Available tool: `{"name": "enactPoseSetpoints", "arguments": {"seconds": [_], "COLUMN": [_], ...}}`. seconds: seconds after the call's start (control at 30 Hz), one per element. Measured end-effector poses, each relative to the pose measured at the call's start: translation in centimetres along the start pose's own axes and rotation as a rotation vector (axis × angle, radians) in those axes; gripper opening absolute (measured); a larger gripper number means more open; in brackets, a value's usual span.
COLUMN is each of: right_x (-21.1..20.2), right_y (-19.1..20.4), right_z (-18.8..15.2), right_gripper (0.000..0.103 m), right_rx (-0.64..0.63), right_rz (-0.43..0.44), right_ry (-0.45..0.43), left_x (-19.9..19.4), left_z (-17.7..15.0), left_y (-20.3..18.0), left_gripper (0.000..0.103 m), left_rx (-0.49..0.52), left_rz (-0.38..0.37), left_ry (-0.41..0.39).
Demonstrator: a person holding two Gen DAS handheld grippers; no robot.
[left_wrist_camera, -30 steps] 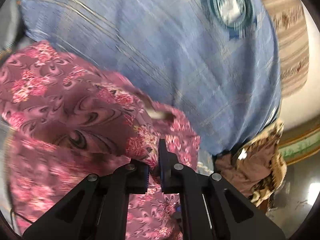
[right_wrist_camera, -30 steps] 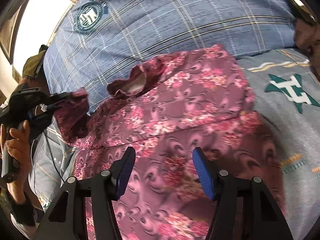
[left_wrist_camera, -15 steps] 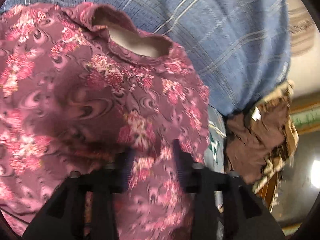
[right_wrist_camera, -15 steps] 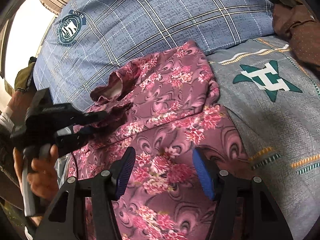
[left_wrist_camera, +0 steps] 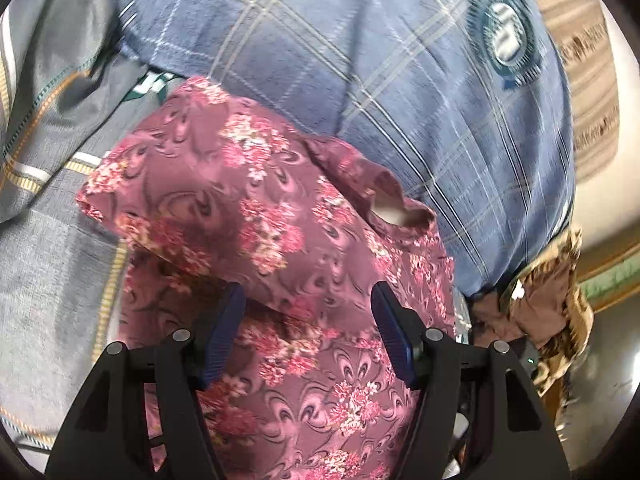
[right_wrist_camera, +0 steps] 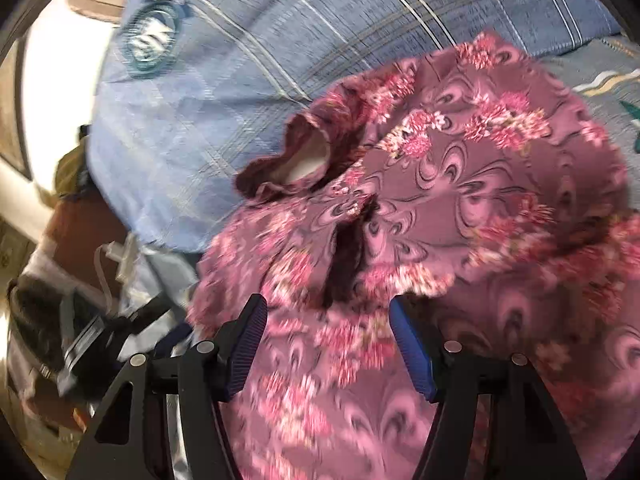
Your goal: Fold small clothes
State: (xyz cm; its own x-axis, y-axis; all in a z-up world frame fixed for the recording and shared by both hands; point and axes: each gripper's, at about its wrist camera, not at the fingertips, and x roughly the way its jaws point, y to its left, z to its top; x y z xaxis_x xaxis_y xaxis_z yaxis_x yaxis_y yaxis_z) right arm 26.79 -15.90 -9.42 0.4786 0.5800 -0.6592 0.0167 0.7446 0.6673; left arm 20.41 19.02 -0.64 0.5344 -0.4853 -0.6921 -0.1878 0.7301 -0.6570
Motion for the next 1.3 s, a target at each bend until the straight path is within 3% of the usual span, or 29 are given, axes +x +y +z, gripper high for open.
{"name": "enactPoseSetpoints", "arguments": {"seconds": [0.1,0.13,0.17,0.2,0.4,0.5,0.73,0.87,0.93,1.0,1.07,1.1,1.13,1.17,1.27,1.3], "right_x": [1.5,2.0,2.4,2.5,-4.1,-6.2,-7.3,-6.3,-5.5,-5.0,-4.5,-4.1,-4.0,-4.4,-7.9,-8.9], "right_y": [0.4,1.0,1.6,2.1,3.4,2.7,-2.4,-6.3,-7.6,-8.6,-9.2,-9.2,-8.7,-7.7,-4.5,-3.7], "right_z": [0.6,0.9,1.2,1.5,4.6,6.3,8.0,7.7,7.5,7.4,7.5,7.7,8.1,8.6,9.3,9.4], "right_gripper": [0.066,0.057,0.019,0.003,0.002,0.002,0.002,0.002,0.008,0.01,0.022,0.022,0.016,0.003,0.002,0.002], "right_rx": [0.043,0.018,-0.011,-0.032,-0.091,-0.099,-0.041,0.022,0.061,0.124,0.173,0.18,0.159,0.111,-0.021,-0.059], "right_rz": [0.051,0.062,0.062,0.059,0.11,0.083,-0.021,-0.09,-0.065,-0.026,0.002,0.004,-0.012,-0.021,0.046,0.032], "right_ry": [-0.03,-0.023,-0.005,0.008,-0.171,-0.22,-0.243,-0.199,-0.151,-0.125,-0.113,-0.107,-0.101,-0.116,-0.239,-0.268], "left_x": [-0.7,-0.9,-0.9,-1.1,-0.4,0.8,4.1,4.3,4.2,4.3,4.5,4.4,3.9,3.3,1.3,1.4], "left_z": [0.3,0.4,0.4,0.5,0.6,0.3,-0.7,-0.7,-0.8,-0.8,-0.7,-0.7,-0.6,-0.6,-0.9,-1.2], "left_y": [0.8,1.1,1.0,1.2,1.5,1.4,1.7,1.4,1.1,1.0,0.9,0.7,0.5,0.0,-2.0,-2.4], "left_gripper": [0.064,0.064,0.064,0.064,0.064,0.064,0.064,0.061,0.055,0.036,0.018,0.009,0.006,0.005,0.005,0.005], "left_rx": [-0.027,-0.035,-0.044,-0.054,-0.085,-0.093,-0.118,-0.101,-0.093,-0.087,-0.086,-0.079,-0.067,-0.057,-0.003,0.0], "left_rz": [-0.008,-0.016,-0.022,-0.022,-0.015,-0.016,0.028,0.067,0.081,0.094,0.087,0.092,0.1,0.107,0.175,0.191], "left_ry": [-0.024,-0.027,-0.034,-0.044,-0.052,-0.024,0.05,0.003,-0.022,-0.035,-0.049,-0.066,-0.088,-0.118,-0.214,-0.218]}}
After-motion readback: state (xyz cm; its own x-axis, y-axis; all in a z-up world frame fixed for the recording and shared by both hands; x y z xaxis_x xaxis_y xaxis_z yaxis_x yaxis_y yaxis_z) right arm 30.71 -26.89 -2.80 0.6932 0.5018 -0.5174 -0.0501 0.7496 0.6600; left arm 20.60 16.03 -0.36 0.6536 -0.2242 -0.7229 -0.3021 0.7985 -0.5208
